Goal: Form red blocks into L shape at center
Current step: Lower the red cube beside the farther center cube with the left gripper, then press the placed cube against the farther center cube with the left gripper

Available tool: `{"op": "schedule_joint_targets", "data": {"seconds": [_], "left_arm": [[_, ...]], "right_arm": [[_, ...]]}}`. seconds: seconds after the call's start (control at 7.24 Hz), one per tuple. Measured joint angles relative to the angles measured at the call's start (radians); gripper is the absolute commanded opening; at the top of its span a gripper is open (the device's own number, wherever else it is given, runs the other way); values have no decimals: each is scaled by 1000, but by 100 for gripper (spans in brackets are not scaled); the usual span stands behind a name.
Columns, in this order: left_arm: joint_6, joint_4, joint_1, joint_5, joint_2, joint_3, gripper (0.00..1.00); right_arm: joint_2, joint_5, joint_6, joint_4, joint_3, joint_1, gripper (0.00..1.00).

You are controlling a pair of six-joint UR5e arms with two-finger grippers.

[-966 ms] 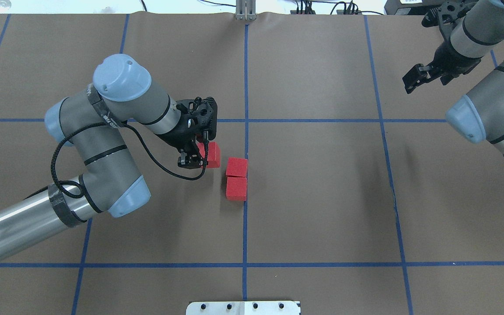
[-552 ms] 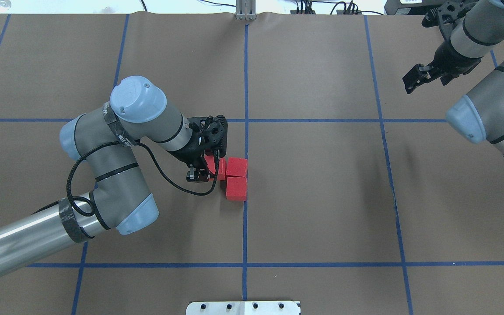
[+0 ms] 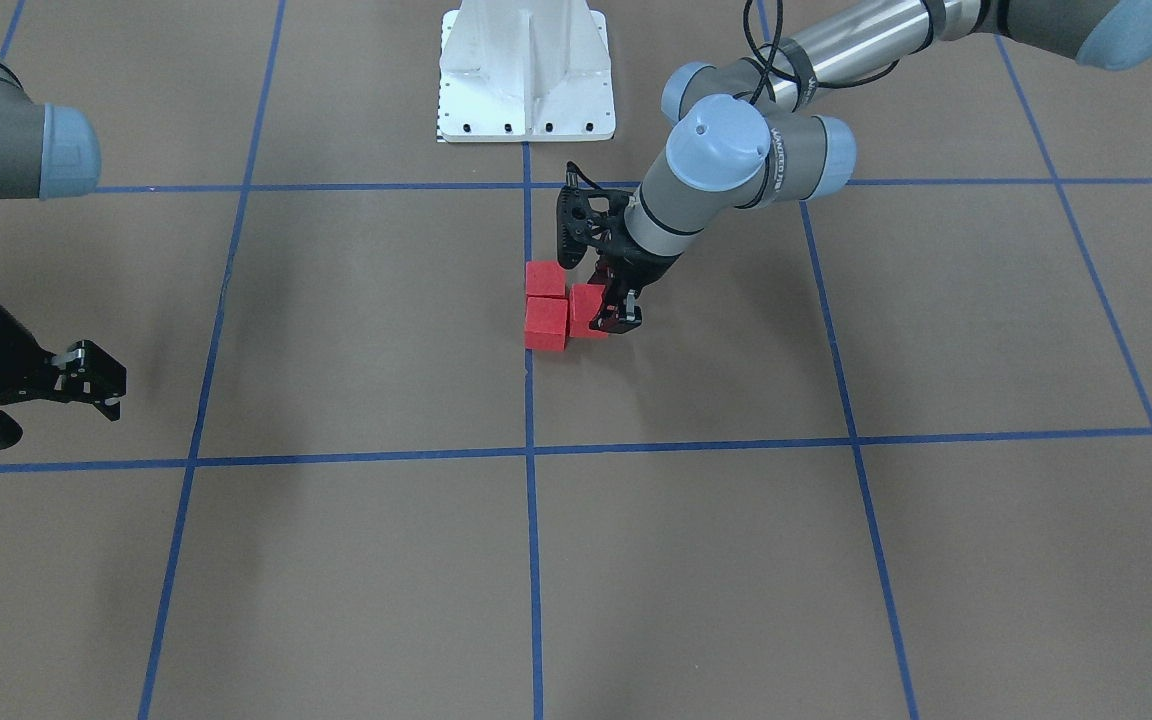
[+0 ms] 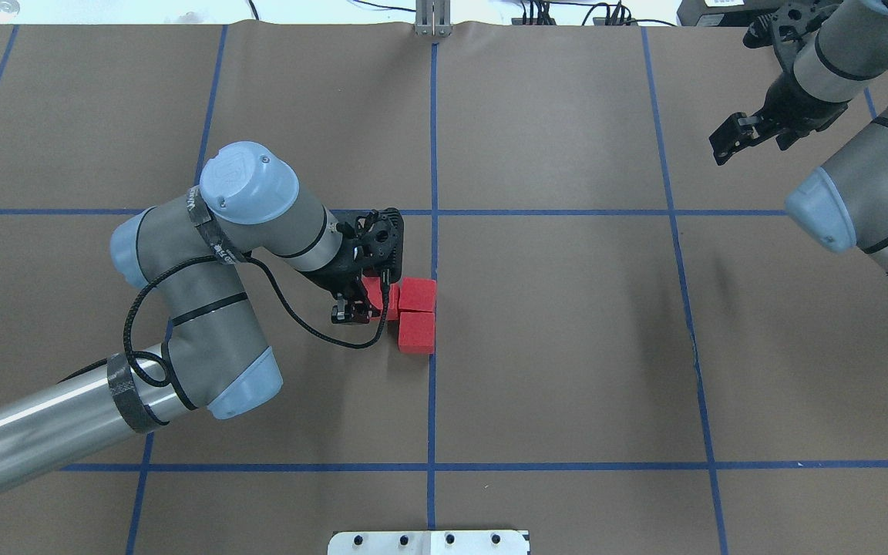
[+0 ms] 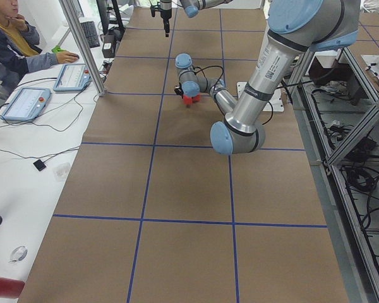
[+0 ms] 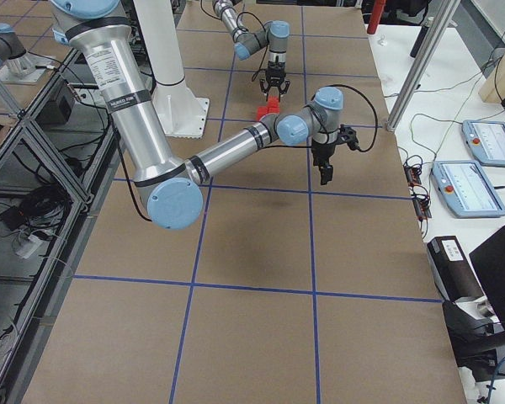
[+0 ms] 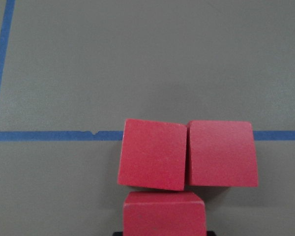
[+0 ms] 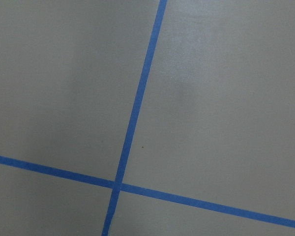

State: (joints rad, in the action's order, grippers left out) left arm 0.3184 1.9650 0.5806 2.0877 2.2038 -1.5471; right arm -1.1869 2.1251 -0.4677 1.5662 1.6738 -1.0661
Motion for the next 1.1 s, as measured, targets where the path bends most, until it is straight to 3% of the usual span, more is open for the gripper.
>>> {"op": "schedule_joint_targets", "data": {"seconds": [1.1], "left_arm": [[1,-1,-13,-26,0,4,0]], "right_arm": [[5,-1,0,0,-6,0,99]]}}
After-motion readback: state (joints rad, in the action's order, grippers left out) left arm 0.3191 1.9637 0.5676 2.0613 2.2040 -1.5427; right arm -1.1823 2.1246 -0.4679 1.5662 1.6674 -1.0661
